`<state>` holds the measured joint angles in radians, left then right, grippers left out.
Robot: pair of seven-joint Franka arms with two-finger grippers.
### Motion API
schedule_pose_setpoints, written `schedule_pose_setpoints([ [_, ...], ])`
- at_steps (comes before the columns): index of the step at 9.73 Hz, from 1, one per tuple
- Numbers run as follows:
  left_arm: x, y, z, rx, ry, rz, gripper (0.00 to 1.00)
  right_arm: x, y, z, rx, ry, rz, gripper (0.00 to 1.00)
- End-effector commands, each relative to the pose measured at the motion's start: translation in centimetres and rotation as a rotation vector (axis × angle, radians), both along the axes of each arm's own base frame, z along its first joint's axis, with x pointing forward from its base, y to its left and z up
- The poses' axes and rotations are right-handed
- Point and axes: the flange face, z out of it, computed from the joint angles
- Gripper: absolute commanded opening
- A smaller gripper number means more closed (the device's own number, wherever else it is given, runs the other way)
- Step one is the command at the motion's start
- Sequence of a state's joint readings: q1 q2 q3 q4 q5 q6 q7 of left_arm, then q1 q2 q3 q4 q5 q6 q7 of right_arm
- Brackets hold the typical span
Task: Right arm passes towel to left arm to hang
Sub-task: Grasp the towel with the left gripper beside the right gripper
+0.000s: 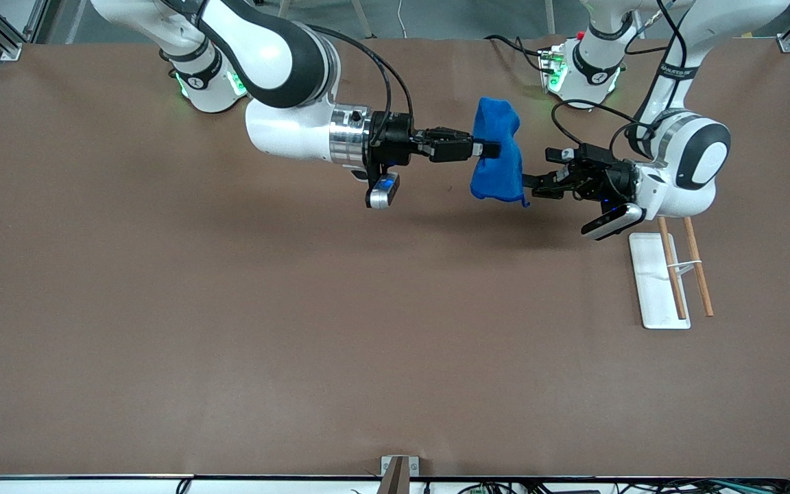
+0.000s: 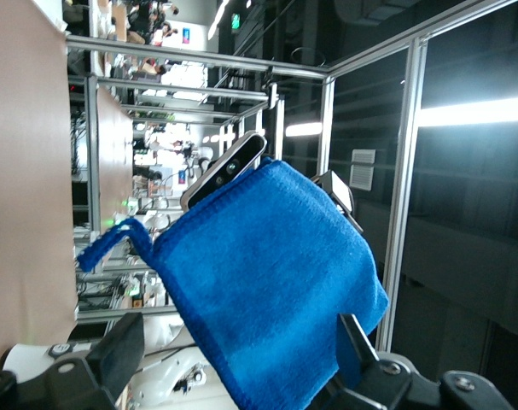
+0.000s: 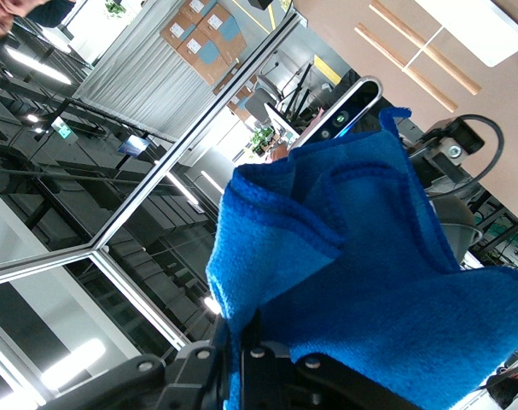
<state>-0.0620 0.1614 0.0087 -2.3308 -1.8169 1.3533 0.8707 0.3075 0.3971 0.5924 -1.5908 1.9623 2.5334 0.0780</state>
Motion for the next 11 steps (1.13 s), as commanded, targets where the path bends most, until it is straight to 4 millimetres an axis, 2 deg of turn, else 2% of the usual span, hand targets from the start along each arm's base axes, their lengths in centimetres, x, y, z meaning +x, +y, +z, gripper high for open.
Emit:
schedule_pose_setpoints([
  [1,-1.7,-1.6,-1.5,-0.047,0.012,0.075,0.96,-0.4,0.1,0.5,0.014,0.000,-0.009,0.01],
  [2,-2.0,-1.9,-1.7,-0.063,0.001,0.106,0.87,-0.5,0.1,0.5,0.014,0.000,-0.007,0.01],
  [5,-2.4,-2.0,-2.2,-0.075,-0.020,0.138,0.85,-0.5,0.1,0.6,0.014,0.000,-0.009,0.01],
  [6,-2.4,-2.0,-2.1,-0.076,-0.021,0.138,0.63,-0.5,0.2,0.6,0.014,0.000,-0.007,0.01],
  [7,-2.4,-2.0,-2.0,-0.084,-0.022,0.136,0.32,-0.6,0.2,0.5,0.014,0.000,-0.008,0.01],
  [8,-2.5,-1.9,-1.8,-0.097,-0.027,0.130,0.14,-0.6,0.3,0.6,0.014,-0.002,-0.006,0.01],
  [10,-2.6,-1.7,-1.8,-0.099,-0.028,0.122,0.03,-0.5,0.2,0.6,0.014,-0.002,-0.007,0.01],
  [11,-2.7,-1.7,-1.8,-0.098,-0.028,0.118,0.01,-0.5,0.2,0.6,0.014,-0.002,-0.007,0.01],
])
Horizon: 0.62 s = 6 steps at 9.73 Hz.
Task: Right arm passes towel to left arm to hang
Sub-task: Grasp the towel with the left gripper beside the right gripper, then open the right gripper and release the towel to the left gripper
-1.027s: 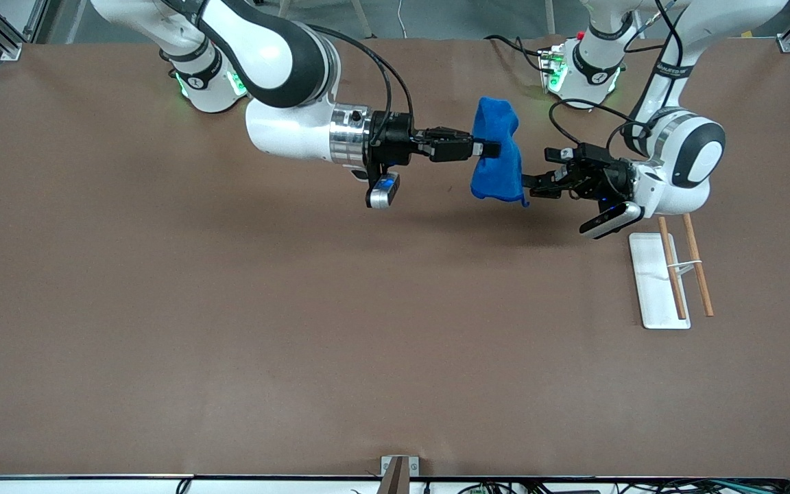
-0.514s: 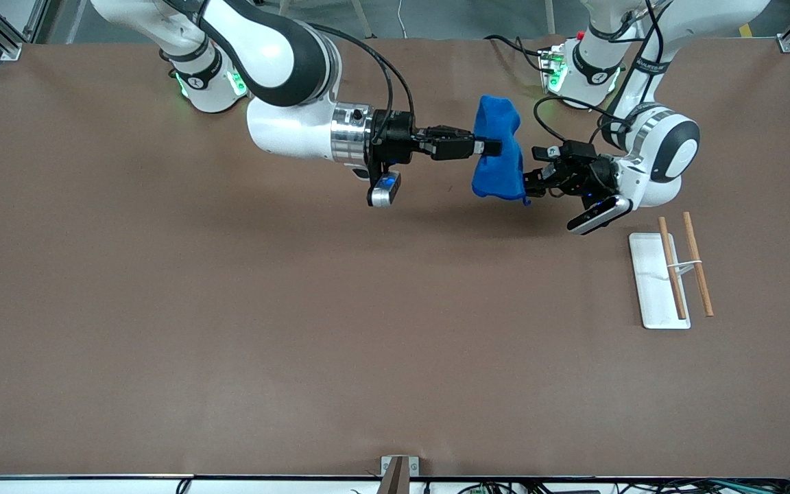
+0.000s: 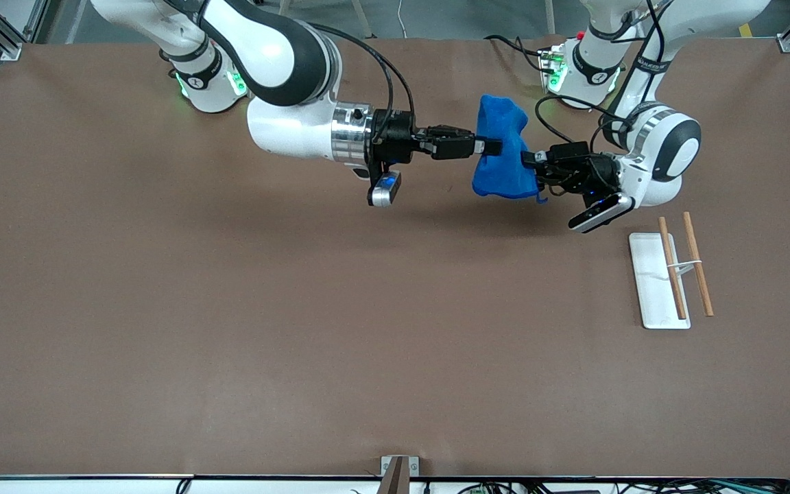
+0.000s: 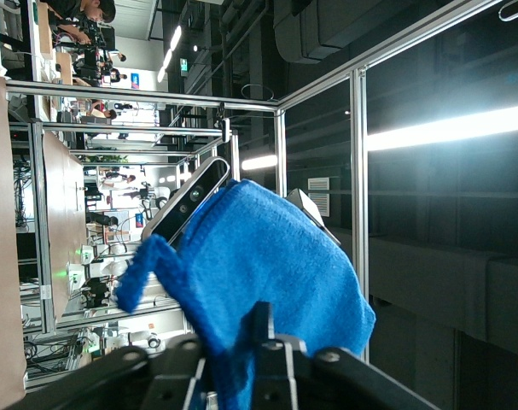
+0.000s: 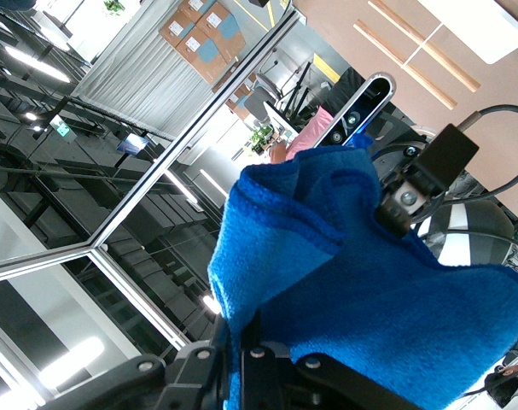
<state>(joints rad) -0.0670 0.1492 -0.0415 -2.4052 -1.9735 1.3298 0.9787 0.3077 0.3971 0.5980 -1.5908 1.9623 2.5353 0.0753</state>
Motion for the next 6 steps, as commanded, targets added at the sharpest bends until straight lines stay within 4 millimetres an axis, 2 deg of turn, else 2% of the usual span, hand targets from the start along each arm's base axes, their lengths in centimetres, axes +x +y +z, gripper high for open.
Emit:
schedule_pose_setpoints([
  [1,-1.1,0.5,-1.1,0.004,0.010,0.018,0.01,-0.3,0.0,0.5,0.015,0.000,-0.010,0.01],
  [2,-1.2,0.5,-1.2,0.007,0.012,0.009,0.01,-0.2,-0.1,0.5,0.009,-0.009,-0.010,0.15],
  [3,-1.1,0.8,-1.2,0.015,0.011,0.004,0.01,0.0,-0.6,0.4,-0.015,-0.038,-0.015,0.77],
  [4,-1.1,1.1,-1.3,0.023,0.011,-0.002,0.01,0.9,-1.6,-0.1,-0.073,-0.085,-0.023,1.00],
  [6,-0.9,1.1,-1.2,0.024,0.009,-0.006,0.01,4.4,-6.1,-2.1,-0.184,-0.180,0.000,1.00],
])
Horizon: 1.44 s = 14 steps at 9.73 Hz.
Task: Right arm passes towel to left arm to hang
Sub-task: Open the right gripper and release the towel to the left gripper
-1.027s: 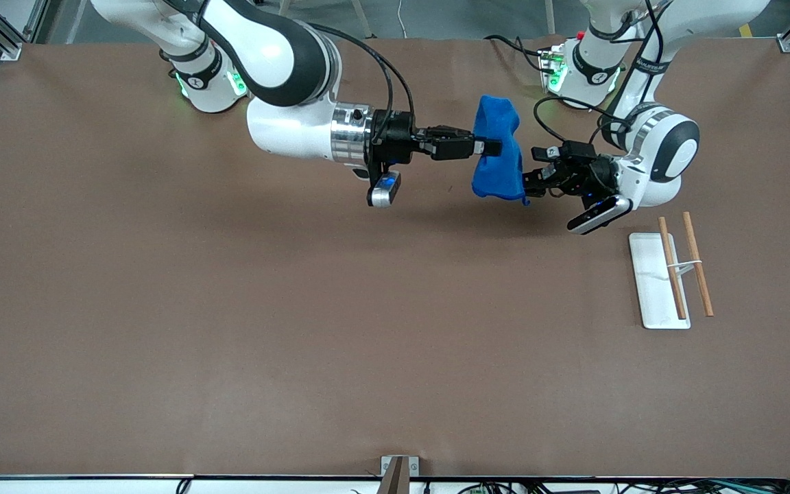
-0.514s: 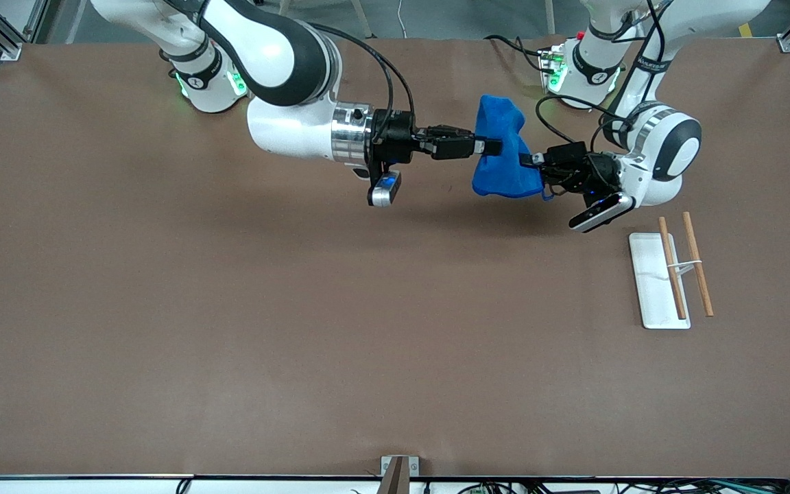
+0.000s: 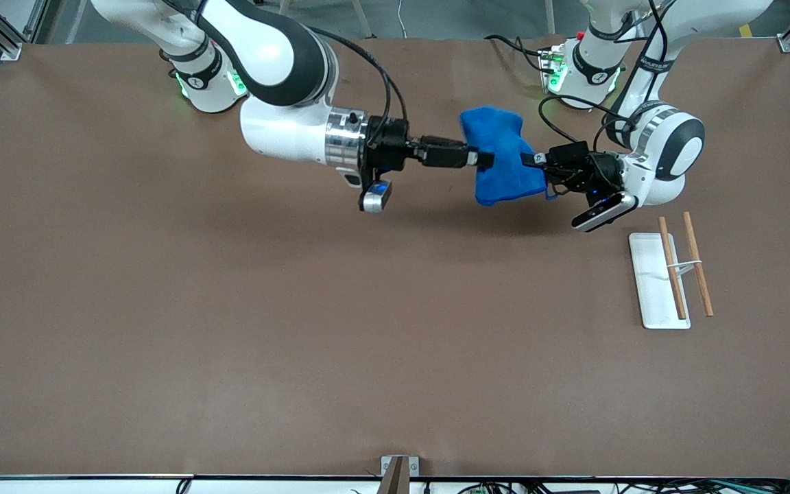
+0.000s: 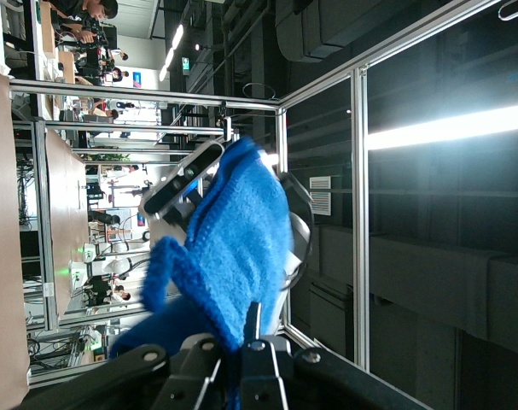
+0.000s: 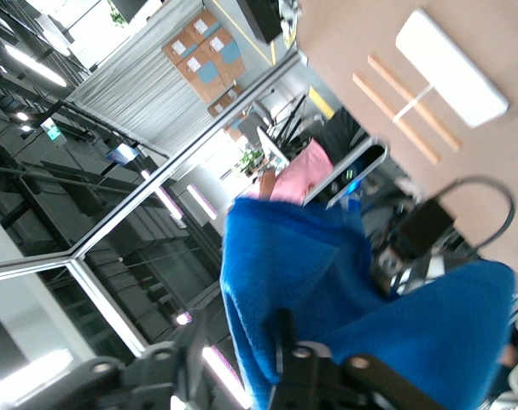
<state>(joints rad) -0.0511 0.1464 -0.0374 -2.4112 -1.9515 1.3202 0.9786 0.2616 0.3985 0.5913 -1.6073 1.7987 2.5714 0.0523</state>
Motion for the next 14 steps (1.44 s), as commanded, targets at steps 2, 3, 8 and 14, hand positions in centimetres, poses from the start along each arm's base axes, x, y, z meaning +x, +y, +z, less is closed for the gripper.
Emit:
schedule_pose_setpoints([
  [2,-0.1,1.0,-0.6,0.070,0.007,-0.072,0.01,5.7,-9.7,-3.0,-0.201,-0.182,0.156,1.00],
  [3,0.6,2.1,0.0,0.137,0.000,-0.143,0.01,8.1,-14.1,-4.4,-0.305,-0.231,0.216,1.00],
  [8,4.2,12.1,3.2,0.601,0.051,-0.381,0.00,11.9,-27.3,-4.6,-1.044,-0.275,0.365,1.00],
  [14,8.7,27.7,3.2,1.228,0.100,-0.422,0.00,13.5,-43.1,1.2,-1.605,-0.449,0.433,1.00],
])
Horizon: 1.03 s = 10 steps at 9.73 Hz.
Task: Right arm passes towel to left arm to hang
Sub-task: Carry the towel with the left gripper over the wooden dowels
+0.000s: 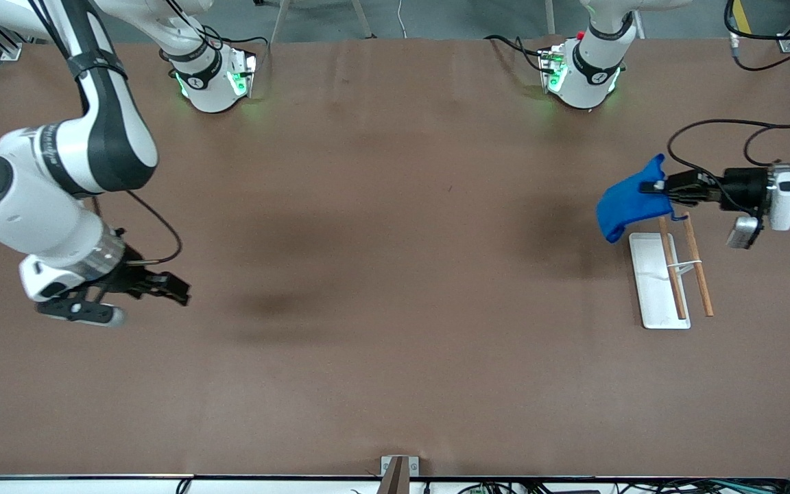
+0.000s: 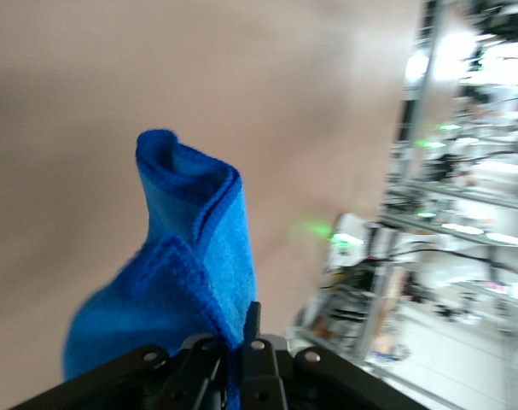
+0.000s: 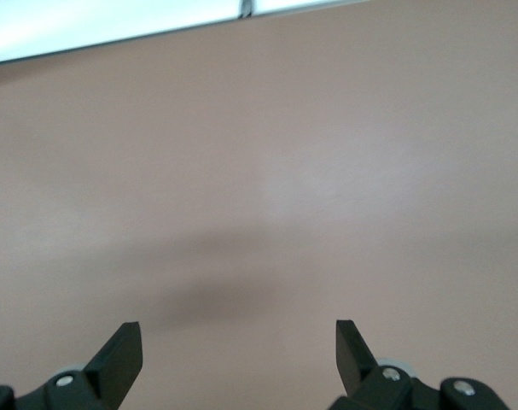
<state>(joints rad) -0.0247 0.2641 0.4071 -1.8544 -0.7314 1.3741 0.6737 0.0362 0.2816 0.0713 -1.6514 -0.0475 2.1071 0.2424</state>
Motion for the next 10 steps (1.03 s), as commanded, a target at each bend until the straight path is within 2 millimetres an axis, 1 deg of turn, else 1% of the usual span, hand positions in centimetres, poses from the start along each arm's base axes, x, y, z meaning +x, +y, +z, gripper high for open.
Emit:
schedule_pose_setpoints([
  [1,2.5,1.6,-0.9,0.272,-0.022,-0.024,0.00,-1.7,-4.5,5.1,-0.068,-0.054,0.040,1.00],
  [2,3.1,2.3,-1.0,0.335,-0.051,0.004,0.00,-3.2,-6.1,6.7,-0.073,0.005,0.020,1.00],
  [3,3.6,3.1,-1.4,0.372,-0.070,0.048,0.00,-5.0,-7.4,9.2,-0.075,0.023,-0.003,1.00],
  [5,4.4,3.9,-1.8,0.435,-0.058,0.151,0.00,-8.5,-10.0,13.3,-0.065,0.058,-0.055,1.00],
  [6,5.0,3.9,-1.9,0.467,-0.047,0.213,0.00,-10.3,-10.1,15.1,-0.063,0.079,-0.062,1.00],
  [7,5.4,4.0,-2.3,0.492,-0.034,0.255,0.00,-12.4,-10.2,17.1,-0.061,0.108,-0.073,1.00],
  [8,5.7,4.2,-2.9,0.504,-0.032,0.263,0.00,-13.0,-10.2,18.9,-0.062,0.124,-0.084,1.00],
  [9,6.2,4.4,-3.7,0.523,-0.037,0.269,0.00,-12.5,-10.6,21.5,-0.060,0.105,-0.086,1.00],
  [10,6.7,5.0,-4.0,0.553,-0.052,0.242,0.00,-12.1,-10.5,21.2,-0.058,0.140,-0.095,1.00],
])
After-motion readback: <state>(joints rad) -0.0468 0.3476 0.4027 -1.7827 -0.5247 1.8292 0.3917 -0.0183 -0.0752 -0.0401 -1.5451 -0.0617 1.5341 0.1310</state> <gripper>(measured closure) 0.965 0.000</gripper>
